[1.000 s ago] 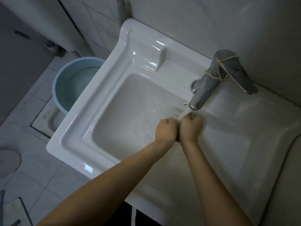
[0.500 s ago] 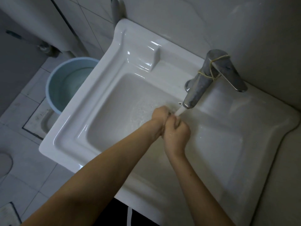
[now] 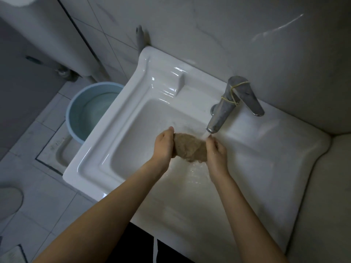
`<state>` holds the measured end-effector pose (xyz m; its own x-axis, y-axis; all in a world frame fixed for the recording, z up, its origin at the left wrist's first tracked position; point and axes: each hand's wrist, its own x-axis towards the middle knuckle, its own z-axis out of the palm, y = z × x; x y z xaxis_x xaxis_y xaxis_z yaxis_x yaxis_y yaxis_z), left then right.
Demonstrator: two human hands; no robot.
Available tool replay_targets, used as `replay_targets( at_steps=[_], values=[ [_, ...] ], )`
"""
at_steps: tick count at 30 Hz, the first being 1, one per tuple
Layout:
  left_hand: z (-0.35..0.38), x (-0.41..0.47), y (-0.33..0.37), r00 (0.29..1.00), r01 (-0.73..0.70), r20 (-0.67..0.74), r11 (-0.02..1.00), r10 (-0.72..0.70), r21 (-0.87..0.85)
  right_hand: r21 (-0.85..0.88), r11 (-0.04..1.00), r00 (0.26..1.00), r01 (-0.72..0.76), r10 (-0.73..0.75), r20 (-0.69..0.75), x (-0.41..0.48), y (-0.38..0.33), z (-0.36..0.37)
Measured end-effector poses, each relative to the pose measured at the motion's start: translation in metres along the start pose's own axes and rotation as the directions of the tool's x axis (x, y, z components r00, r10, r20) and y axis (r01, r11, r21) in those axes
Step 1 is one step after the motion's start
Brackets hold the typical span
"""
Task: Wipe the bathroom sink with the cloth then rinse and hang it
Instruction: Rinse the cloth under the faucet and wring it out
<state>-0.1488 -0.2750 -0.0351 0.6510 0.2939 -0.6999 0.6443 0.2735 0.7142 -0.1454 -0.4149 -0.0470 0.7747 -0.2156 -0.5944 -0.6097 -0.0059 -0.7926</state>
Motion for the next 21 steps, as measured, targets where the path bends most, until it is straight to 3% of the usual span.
replay_targets(
  at_steps=[3,5,7,9,11,13,17,21],
  values=[
    [0.002,-0.007,0.013,0.994,0.060,0.095,0.997,-0.055,-0.053,0.150,0.989,0.999,-0.016,0.012,0.030,-0.012,-0.022,-0.025],
    [0.011,-0.011,0.020,0.984,0.119,0.143,0.991,-0.109,-0.067,0.156,0.967,0.978,0.203,-0.192,-0.081,-0.021,-0.045,-0.043],
    [0.025,-0.011,0.021,0.973,0.173,0.166,0.983,-0.162,-0.058,0.124,0.909,0.908,0.397,-0.369,-0.198,-0.033,-0.071,-0.060],
    [0.040,-0.014,0.024,0.959,0.223,0.191,0.973,-0.210,-0.050,-0.019,0.844,0.814,0.536,-0.522,-0.254,-0.045,-0.094,-0.072],
    [0.053,-0.016,0.027,0.946,0.229,0.239,0.973,-0.219,-0.014,-0.268,0.742,0.732,0.615,-0.663,-0.157,-0.053,-0.111,-0.077],
    [0.062,-0.021,0.030,0.927,0.224,0.307,0.975,-0.214,0.001,-0.433,0.622,0.698,0.652,-0.715,0.024,-0.055,-0.119,-0.075],
    [0.057,-0.021,0.027,0.913,0.274,0.334,0.959,-0.234,-0.078,-0.569,0.423,0.642,0.705,-0.721,0.261,-0.049,-0.114,-0.067],
    [0.023,-0.022,0.027,0.912,0.353,0.291,0.914,-0.289,-0.199,-0.671,0.245,0.575,0.700,-0.750,0.326,-0.044,-0.105,-0.066]
  ],
)
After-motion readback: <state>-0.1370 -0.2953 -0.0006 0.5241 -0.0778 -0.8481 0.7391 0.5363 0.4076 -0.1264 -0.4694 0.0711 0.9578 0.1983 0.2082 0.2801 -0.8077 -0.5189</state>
